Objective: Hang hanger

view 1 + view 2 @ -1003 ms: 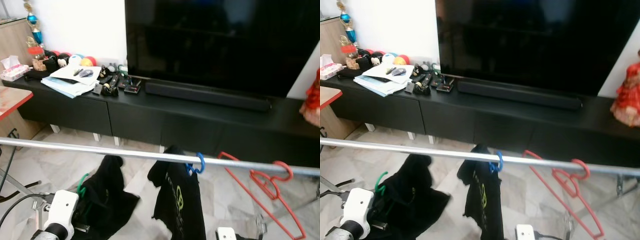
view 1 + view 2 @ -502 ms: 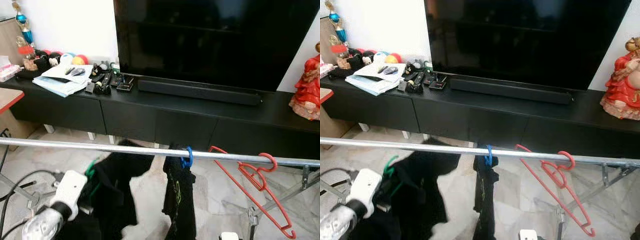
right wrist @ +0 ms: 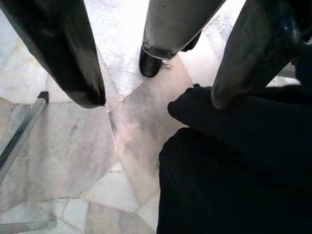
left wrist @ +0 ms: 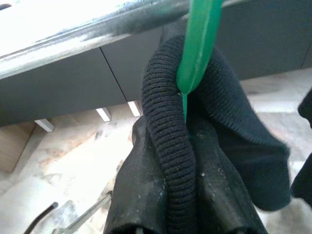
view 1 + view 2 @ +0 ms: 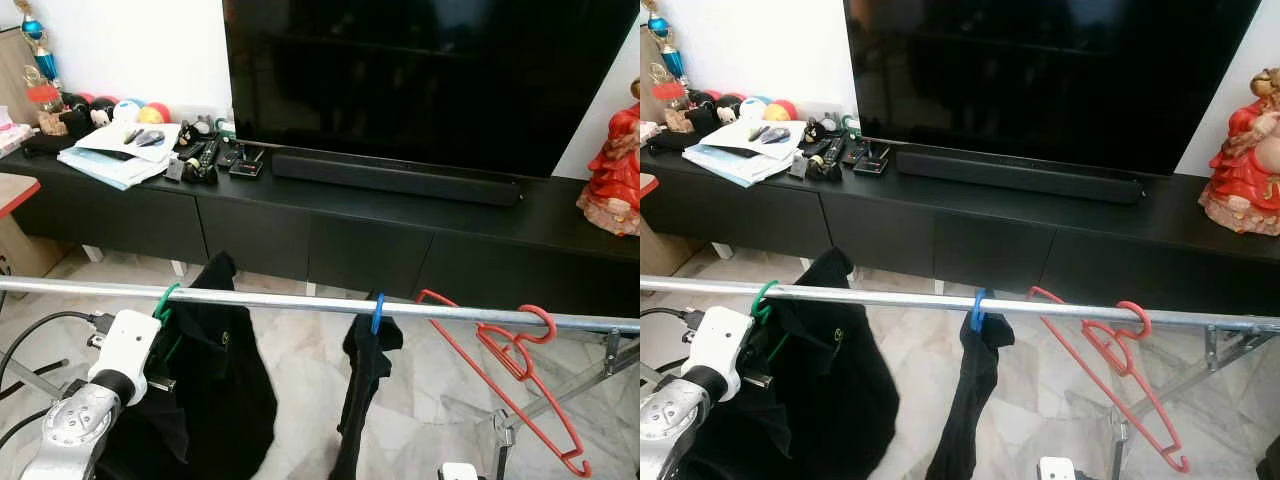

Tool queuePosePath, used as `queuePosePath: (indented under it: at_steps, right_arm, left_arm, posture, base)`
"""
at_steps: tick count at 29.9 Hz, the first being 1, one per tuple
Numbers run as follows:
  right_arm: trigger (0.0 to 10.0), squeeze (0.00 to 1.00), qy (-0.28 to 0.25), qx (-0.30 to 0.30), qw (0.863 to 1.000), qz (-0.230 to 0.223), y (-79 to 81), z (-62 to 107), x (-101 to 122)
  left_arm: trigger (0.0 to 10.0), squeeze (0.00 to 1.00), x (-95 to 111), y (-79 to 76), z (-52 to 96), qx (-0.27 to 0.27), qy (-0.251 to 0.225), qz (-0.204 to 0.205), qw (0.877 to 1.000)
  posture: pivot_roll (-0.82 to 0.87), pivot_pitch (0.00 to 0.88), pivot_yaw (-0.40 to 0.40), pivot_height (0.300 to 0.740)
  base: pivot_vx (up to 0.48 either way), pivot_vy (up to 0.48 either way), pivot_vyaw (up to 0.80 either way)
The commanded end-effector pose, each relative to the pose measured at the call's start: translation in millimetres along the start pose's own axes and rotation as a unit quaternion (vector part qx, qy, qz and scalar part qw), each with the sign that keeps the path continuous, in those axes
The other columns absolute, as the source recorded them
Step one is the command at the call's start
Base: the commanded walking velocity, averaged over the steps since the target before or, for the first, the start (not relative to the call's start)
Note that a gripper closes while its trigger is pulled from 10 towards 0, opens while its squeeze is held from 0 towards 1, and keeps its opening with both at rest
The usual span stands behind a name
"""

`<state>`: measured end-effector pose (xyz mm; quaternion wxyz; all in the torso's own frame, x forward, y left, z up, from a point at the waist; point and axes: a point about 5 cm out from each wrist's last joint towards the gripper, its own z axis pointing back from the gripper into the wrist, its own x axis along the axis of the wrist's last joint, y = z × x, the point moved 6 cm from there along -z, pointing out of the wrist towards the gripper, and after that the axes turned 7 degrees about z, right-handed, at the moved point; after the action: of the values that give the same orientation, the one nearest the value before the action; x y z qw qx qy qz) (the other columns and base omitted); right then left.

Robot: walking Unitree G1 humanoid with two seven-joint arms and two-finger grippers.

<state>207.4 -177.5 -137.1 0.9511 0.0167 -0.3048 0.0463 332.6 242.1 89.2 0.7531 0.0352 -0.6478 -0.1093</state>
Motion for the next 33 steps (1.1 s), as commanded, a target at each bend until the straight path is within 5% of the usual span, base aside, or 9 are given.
queuePosePath:
  at_steps: [1, 17, 18, 19, 20, 33]
  right_arm:
    - [10.0, 0.0, -0.006, -0.003, 1.0, -0.002, -2.1, 0.0, 3]
    - [10.0, 0.0, -0.003, -0.001, 1.0, -0.001, -0.7, -0.1, 1]
    - [10.0, 0.0, -0.003, -0.002, 1.0, -0.001, -0.6, -0.1, 1]
    - [10.0, 0.0, -0.003, -0.002, 1.0, -0.001, -0.5, -0.1, 1]
    - [10.0, 0.0, -0.002, -0.001, 1.0, -0.001, -0.3, -0.1, 1]
    - [10.0, 0.0, 0.0, 0.001, 1.0, 0.0, 1.2, -0.1, 0]
  left_arm:
    - [10.0, 0.0, 5, 6.8, -3.3, 0.017, -0.004, 0.001, 1.0]
    - [10.0, 0.0, -11, 11.0, -10.7, 0.046, 0.038, 0.023, 0.998]
    - [10.0, 0.64, -12, 10.7, -9.0, 0.046, 0.038, 0.025, 0.998]
    - [10.0, 0.64, -12, 10.8, -8.7, 0.046, 0.038, 0.024, 0.998]
    - [10.0, 1.0, -13, 10.7, -7.7, 0.046, 0.039, 0.025, 0.998]
    - [10.0, 1.0, -6, 2.9, 2.0, 0.036, 0.013, 0.05, 0.998]
  posture:
    - [0.04, 0.075, -0.045, 0.74]
    - [0.04, 0.077, -0.042, 0.74]
    - [0.05, 0.079, -0.042, 0.74]
    - [0.05, 0.08, -0.043, 0.74]
    - [0.05, 0.08, -0.042, 0.74]
    - [0.05, 0.08, -0.042, 0.74]
  base:
    - [0.0, 0.0, 0.0]
    - [0.0, 0.0, 0.0]
    - [0.0, 0.0, 0.0]
    - [0.0, 0.0, 0.0]
    - [0.0, 0.0, 0.0]
    - [0.0, 0.0, 0.0]
